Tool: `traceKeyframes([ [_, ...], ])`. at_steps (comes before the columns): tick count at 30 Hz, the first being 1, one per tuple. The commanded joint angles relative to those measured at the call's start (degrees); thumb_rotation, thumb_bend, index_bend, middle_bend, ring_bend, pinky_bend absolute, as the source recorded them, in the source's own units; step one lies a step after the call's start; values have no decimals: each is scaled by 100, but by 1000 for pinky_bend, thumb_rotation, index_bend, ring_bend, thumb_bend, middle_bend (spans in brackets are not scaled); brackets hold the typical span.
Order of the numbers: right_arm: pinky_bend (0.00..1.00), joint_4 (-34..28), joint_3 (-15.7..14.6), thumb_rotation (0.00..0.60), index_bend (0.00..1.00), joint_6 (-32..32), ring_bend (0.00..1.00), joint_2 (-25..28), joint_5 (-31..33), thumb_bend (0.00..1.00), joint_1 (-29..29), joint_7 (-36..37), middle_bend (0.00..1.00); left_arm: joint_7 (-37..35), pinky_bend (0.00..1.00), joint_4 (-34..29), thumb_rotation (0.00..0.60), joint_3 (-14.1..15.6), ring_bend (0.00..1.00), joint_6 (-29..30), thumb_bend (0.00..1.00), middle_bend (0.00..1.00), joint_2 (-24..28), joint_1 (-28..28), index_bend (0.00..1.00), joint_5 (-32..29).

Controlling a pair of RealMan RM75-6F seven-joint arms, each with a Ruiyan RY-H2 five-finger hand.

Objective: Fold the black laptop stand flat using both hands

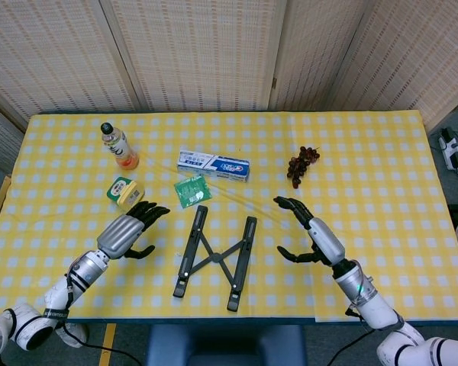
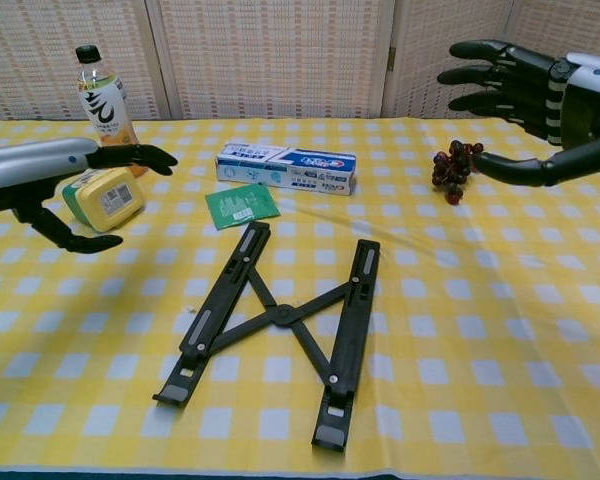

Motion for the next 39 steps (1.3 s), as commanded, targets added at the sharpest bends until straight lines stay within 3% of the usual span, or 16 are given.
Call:
traceKeyframes([
  [1, 86, -140, -229, 600, 244, -133, 295, 53, -567, 366, 70, -1317, 291, 213, 38, 466, 600, -61, 0, -142, 334, 127, -394, -224, 115, 71],
  [8, 350, -64, -257, 600, 444, -666, 511, -129, -617, 365, 247, -2576, 483, 680, 38, 1499, 600, -124, 0, -218, 232, 110, -1214, -524, 68, 118],
  [17, 555, 304, -154, 600, 542, -1189, 671, -571, -450, 362, 446, -3774, 631, 851, 37, 2456, 600, -265, 0, -372, 205, 71, -2026, -799, 32, -97],
  [25, 753, 950, -68, 600, 631, -1265, 819, -1151, -502, 304, 571, -4576, 779, 882, 22, 2856, 600, -425, 0, -547, 193, 65, -2467, -981, 28, -387],
  [31, 837, 1468, -107, 600, 682, -1217, 883, -1541, -607, 301, 622, -4806, 837, 881, 18, 3018, 600, -454, 0, -566, 193, 64, -2642, -1048, 26, -487],
  [39, 859, 1790, -206, 600, 696, -1180, 905, -1788, -640, 263, 641, -4675, 861, 843, 14, 3113, 600, -441, 0, -554, 194, 62, -2733, -1081, 20, -555],
])
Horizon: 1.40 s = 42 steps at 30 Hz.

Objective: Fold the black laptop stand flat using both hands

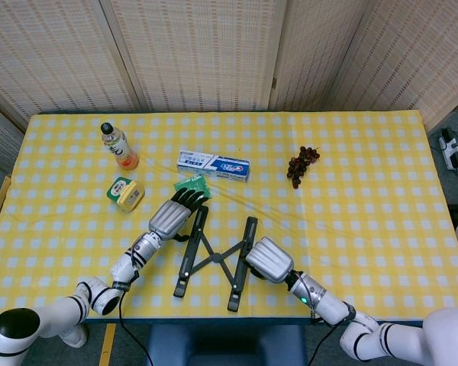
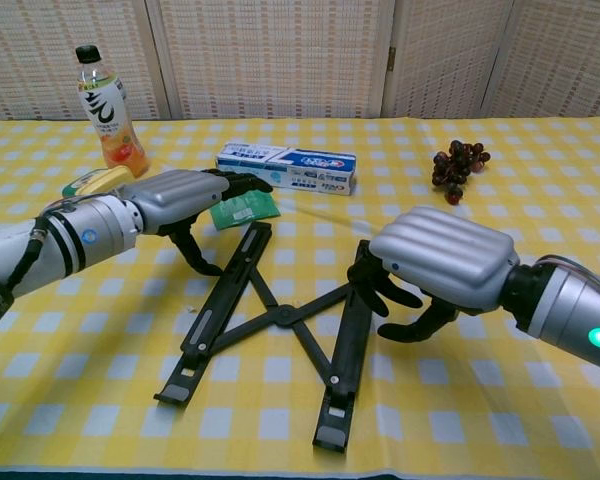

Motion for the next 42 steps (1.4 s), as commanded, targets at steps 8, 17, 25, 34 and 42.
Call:
traceKeyframes([
  [8, 859, 326, -121, 600, 696, 64, 904, -172, -50, 262, 7, 116, 861, -36, 15, 60, 600, 13, 0, 11, 194, 62, -55, -16, 20, -69],
  [17, 859, 639, -140, 600, 696, 64, 904, -366, -83, 262, 82, 200, 861, -32, 14, 50, 600, 19, 0, -7, 194, 62, -52, -16, 16, -141],
  [25, 859, 1059, -162, 600, 697, 147, 904, -615, -191, 262, 165, 195, 861, -107, 14, -28, 600, -2, 0, -83, 193, 61, -48, -10, 15, -250],
  [34, 859, 1479, -152, 600, 704, 348, 903, -892, -271, 261, 220, 319, 861, -307, 15, -241, 600, -47, 0, -228, 193, 62, 16, 5, 12, -402],
  [42, 859, 1778, -150, 600, 708, 454, 902, -1106, -316, 262, 288, 405, 861, -352, 14, -412, 600, -62, 0, -286, 193, 62, 56, -3, 9, -461],
])
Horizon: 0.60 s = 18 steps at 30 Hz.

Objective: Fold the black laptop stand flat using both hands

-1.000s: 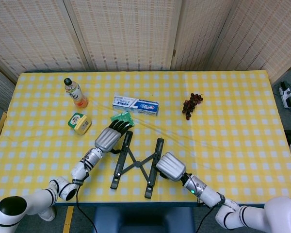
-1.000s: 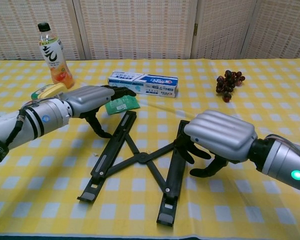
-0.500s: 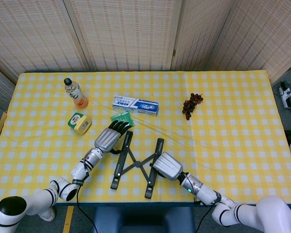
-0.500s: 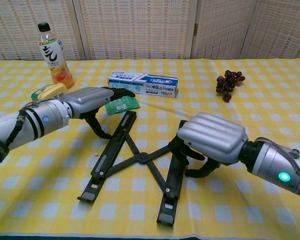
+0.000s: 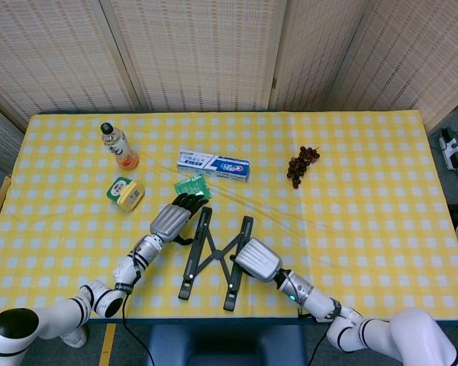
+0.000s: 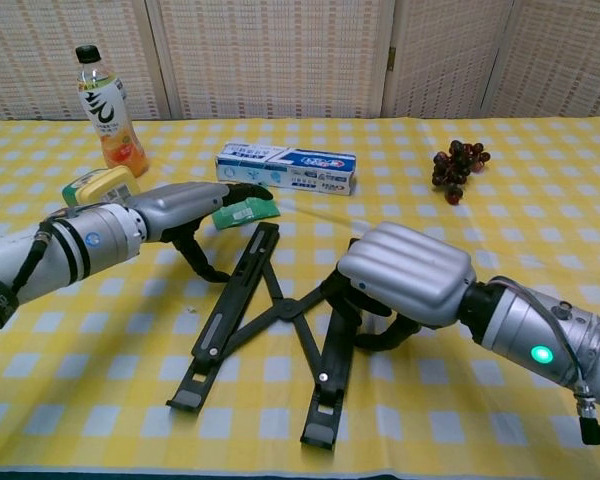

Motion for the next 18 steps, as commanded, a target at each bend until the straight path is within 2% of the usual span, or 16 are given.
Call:
traceKeyframes([
  [1, 859, 100, -4, 600, 708, 26, 902, -80, -20, 261, 33, 15, 861, -30, 14, -71, 600, -10, 0, -21, 194, 62, 15, -4, 8, -22],
  [18, 859, 584, 44, 600, 712, 141, 902, -509, -41, 262, 228, 147, 861, 78, 11, -543, 600, -82, 0, -97, 193, 60, 41, -87, 9, -132],
])
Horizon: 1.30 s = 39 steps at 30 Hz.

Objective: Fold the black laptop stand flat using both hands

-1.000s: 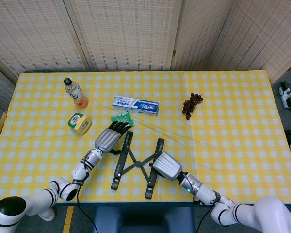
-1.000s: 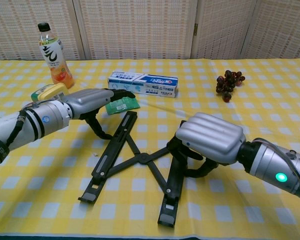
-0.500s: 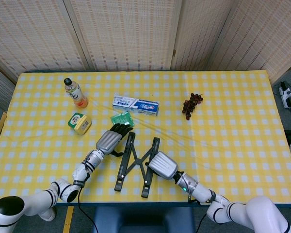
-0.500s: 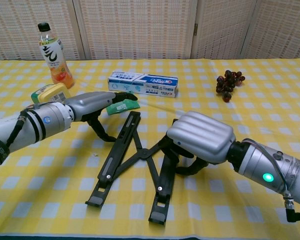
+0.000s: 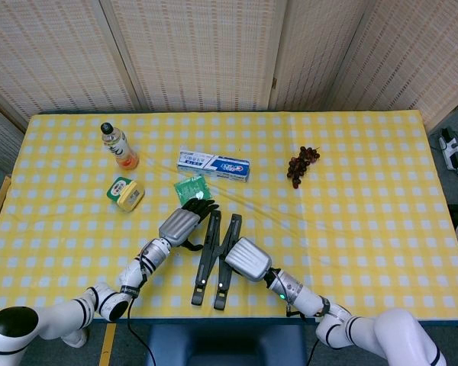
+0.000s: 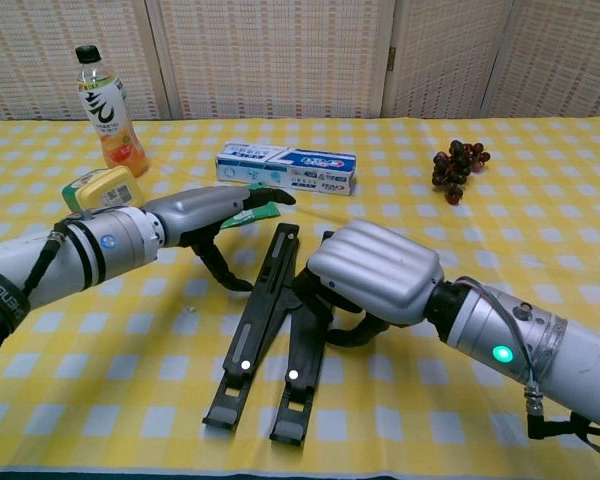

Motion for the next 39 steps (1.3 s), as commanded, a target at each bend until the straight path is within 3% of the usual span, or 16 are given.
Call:
traceKeyframes([
  [1, 859, 33, -14, 600, 712, -5, 902, -26, 5, 262, 11, 13, 861, 20, 11, -34, 600, -6, 0, -9, 193, 60, -3, -5, 9, -19],
  [6, 857, 20, -39, 600, 700, -1, 873, -15, 18, 261, 13, 55, 829, 75, 8, -74, 600, -16, 0, -11, 194, 56, 19, -4, 3, -55],
  [9, 791, -546, -83, 600, 561, -91, 755, 388, 2, 261, 83, 95, 697, 125, 4, -211, 600, -63, 0, 107, 193, 48, 216, 85, 0, -122],
  [13, 524, -1509, -38, 600, 321, -671, 559, 1055, 132, 262, 347, -62, 456, 104, 1, -407, 600, -115, 0, 264, 194, 40, 476, 216, 0, -194],
  [16, 353, -2250, 93, 600, 210, -1292, 413, 1544, 381, 262, 598, -276, 323, 39, 0, -583, 600, -168, 0, 372, 194, 37, 698, 322, 0, -262],
  [22, 197, -3154, 367, 600, 105, -2681, 246, 2132, 1052, 262, 1149, -780, 171, -49, 0, -902, 600, -186, 0, 576, 193, 33, 1107, 515, 0, -282],
  [27, 146, -3289, 572, 600, 85, -3474, 189, 2170, 1602, 261, 1530, -1325, 125, -103, 0, -1060, 600, -159, 0, 643, 194, 27, 1305, 628, 0, -303],
  [39, 42, -3166, 595, 600, 85, -3659, 114, 1945, 1965, 261, 1802, -1926, 90, -367, 0, -1025, 600, -156, 0, 606, 193, 18, 1400, 748, 0, -402],
])
